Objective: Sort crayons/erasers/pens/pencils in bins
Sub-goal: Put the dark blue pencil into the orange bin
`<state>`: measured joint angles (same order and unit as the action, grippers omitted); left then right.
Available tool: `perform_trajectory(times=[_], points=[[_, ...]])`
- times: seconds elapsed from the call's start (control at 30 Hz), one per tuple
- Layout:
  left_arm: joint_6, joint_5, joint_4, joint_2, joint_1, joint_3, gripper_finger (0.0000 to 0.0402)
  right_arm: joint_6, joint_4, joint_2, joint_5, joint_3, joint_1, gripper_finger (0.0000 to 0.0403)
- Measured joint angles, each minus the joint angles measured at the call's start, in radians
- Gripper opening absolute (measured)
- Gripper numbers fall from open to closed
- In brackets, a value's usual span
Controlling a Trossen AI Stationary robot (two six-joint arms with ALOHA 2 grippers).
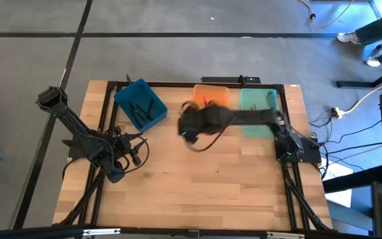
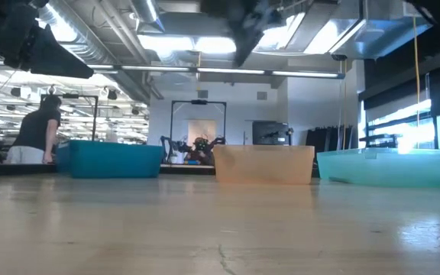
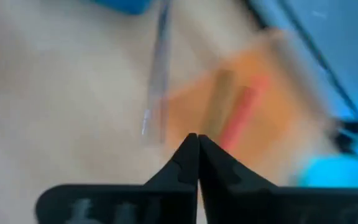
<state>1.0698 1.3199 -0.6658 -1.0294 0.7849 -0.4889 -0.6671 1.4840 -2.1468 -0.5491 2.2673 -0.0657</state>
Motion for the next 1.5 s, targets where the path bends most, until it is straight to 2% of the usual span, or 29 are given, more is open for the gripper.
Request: perform_trajectory(times=[0.07,0.13,0.3,0.43,0.6,0.73,0.8,0.9,0.97,1.1,1.3,1.5], points=[[0.0,-0.001,0.002,0.0,0.0,0.0,0.0135,-0.077,0.095,0.046,-0.102,-0.003,0.023,0.0006],[0.0,-0.002,0.003,0.0,0.0,0.0,0.0135,-0.115,0.073,0.078,-0.197,-0.063,0.046,0.0006],[-0.001,-0.014,0.005,0.0,0.002,0.0,0.0135,-0.126,-0.071,0.107,-0.121,-0.283,0.075,0.0008],[-0.007,-0.019,0.005,0.0,0.002,0.0,0.0135,-0.144,-0.232,0.108,-0.075,-0.429,0.062,0.0036],[-0.009,0.009,0.004,0.0,-0.001,0.0,0.0135,-0.091,-0.576,0.111,0.099,-0.55,0.035,0.0084],[-0.009,0.032,0.005,0.0,-0.001,0.0,0.0135,-0.063,-1.006,0.104,0.196,-0.674,0.023,0.012],[-0.008,0.032,0.005,0.0,-0.001,0.0,0.0135,-0.099,-1.18,0.087,0.155,-0.741,0.014,0.0129],[-0.006,0.027,0.007,0.0,-0.001,0.0,0.0135,-0.192,-1.364,0.03,-0.008,-0.827,-0.02,0.0132],[-0.006,0.023,0.011,0.0,-0.001,0.0,0.0135,-0.211,-1.431,-0.007,-0.028,-0.842,-0.043,0.0133],[-0.007,0.024,0.01,0.0,-0.001,0.0,0.0135,-0.218,-1.429,-0.071,-0.043,-0.811,-0.077,0.0133],[-0.007,0.027,0.01,0.0,-0.008,0.0,0.0135,-0.267,-1.29,-0.126,-0.123,-0.741,-0.091,0.0133],[-0.007,0.028,0.011,0.0,-0.008,0.0,0.0135,-0.273,-1.198,-0.163,-0.051,-0.696,-0.081,0.0131]])
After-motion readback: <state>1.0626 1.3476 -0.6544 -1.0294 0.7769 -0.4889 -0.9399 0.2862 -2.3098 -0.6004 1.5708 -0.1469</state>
